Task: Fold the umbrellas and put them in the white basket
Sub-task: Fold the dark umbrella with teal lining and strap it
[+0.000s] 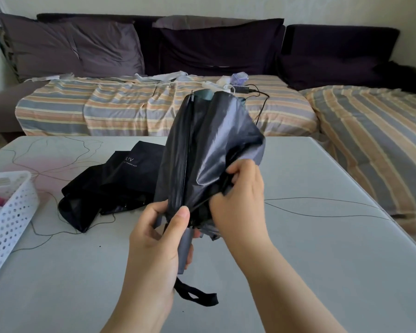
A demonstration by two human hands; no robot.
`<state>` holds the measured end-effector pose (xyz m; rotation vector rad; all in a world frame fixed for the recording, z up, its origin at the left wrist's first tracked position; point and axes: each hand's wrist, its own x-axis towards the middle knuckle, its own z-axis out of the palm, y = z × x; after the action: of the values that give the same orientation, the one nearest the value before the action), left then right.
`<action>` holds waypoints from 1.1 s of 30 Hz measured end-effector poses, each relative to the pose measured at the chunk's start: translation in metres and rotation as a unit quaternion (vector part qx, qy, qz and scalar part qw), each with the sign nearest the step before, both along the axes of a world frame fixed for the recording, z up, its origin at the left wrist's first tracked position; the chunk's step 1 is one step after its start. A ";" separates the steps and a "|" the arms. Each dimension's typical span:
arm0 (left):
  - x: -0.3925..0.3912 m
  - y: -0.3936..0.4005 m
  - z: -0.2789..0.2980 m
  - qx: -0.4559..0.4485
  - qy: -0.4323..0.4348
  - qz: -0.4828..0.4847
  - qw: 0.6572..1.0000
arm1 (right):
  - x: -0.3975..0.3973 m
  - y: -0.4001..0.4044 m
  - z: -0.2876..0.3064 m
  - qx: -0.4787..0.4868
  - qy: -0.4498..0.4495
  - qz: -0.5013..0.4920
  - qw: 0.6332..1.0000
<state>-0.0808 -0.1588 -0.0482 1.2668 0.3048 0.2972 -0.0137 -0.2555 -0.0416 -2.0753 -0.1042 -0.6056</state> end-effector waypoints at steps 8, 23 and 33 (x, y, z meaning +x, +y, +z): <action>0.012 0.011 -0.010 -0.026 0.042 0.071 0.996 | 0.000 -0.034 0.035 -0.017 -0.013 -0.035 0.999; 0.014 0.018 -0.013 -0.047 0.044 0.142 0.988 | -0.014 -0.025 0.013 -0.282 -0.288 -0.101 0.910; 0.008 0.010 -0.005 0.023 0.019 0.111 0.993 | 0.000 -0.028 0.014 -0.102 0.019 -0.077 0.992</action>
<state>-0.0725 -0.1486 -0.0533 1.2873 0.4749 0.4734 -0.0137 -0.2834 -0.0275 -2.3069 0.0178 -0.6714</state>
